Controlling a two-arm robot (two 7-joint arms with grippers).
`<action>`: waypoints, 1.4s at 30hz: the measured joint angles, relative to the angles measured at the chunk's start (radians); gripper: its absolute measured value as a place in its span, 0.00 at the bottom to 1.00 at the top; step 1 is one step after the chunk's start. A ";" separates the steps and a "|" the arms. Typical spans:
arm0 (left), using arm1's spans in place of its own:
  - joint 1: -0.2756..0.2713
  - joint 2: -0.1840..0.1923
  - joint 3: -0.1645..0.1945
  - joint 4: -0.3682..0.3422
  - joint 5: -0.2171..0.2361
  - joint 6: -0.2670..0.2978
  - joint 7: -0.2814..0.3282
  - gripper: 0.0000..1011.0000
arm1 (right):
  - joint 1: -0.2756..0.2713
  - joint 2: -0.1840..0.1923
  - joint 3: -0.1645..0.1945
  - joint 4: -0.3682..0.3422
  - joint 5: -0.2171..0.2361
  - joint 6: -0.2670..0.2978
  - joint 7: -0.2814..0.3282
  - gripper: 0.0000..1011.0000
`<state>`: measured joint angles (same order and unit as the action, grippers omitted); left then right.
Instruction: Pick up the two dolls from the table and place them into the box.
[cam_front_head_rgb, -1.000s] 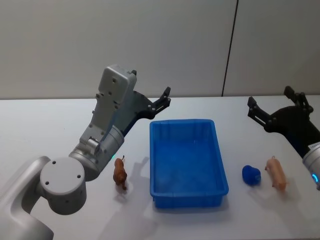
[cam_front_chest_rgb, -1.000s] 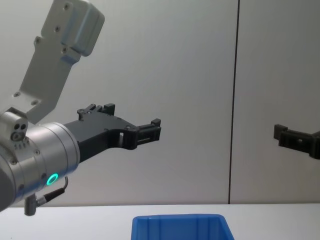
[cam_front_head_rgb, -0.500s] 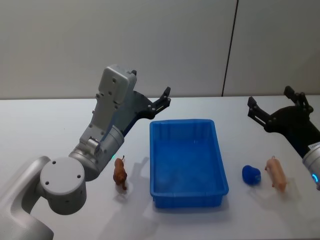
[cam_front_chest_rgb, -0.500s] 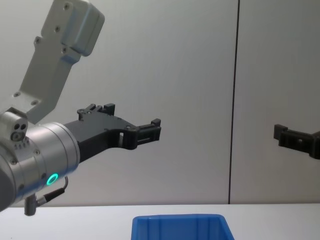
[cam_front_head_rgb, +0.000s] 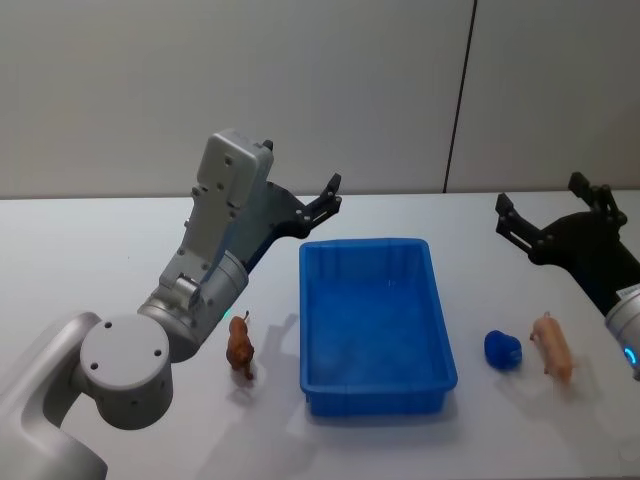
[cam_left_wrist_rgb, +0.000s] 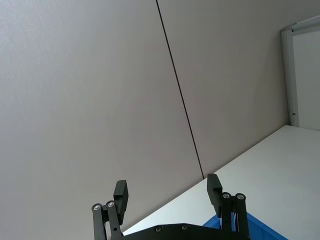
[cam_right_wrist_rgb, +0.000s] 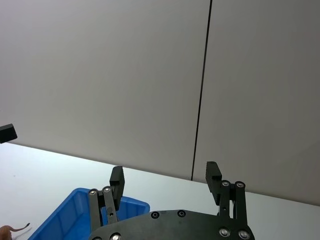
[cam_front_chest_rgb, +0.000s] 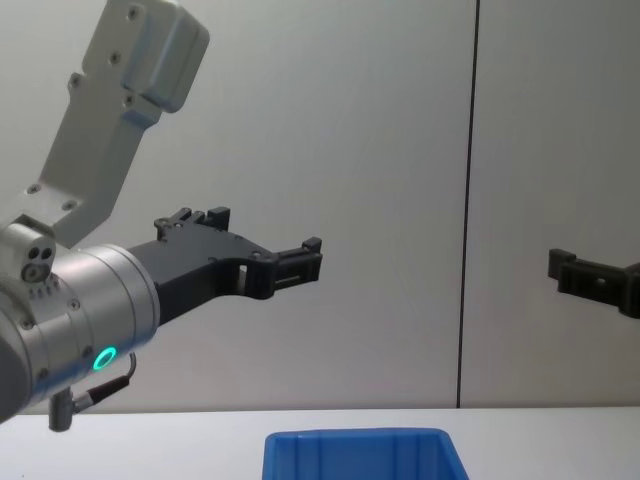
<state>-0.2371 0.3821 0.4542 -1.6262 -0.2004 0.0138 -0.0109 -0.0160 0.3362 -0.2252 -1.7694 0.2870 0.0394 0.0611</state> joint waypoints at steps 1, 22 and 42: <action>0.000 0.000 0.000 0.000 0.000 0.000 0.000 0.99 | 0.000 0.000 0.000 -0.001 0.000 0.002 -0.002 0.99; 0.000 0.000 0.000 0.000 0.000 0.000 0.000 0.99 | -0.035 0.011 0.028 -0.003 0.047 0.135 -0.102 0.99; 0.000 0.000 0.000 0.000 0.000 0.000 0.000 0.99 | 0.016 0.006 0.048 0.182 0.065 0.219 -0.074 0.99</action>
<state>-0.2372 0.3821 0.4542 -1.6262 -0.2004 0.0138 -0.0109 0.0004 0.3426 -0.1775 -1.5876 0.3517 0.2586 -0.0128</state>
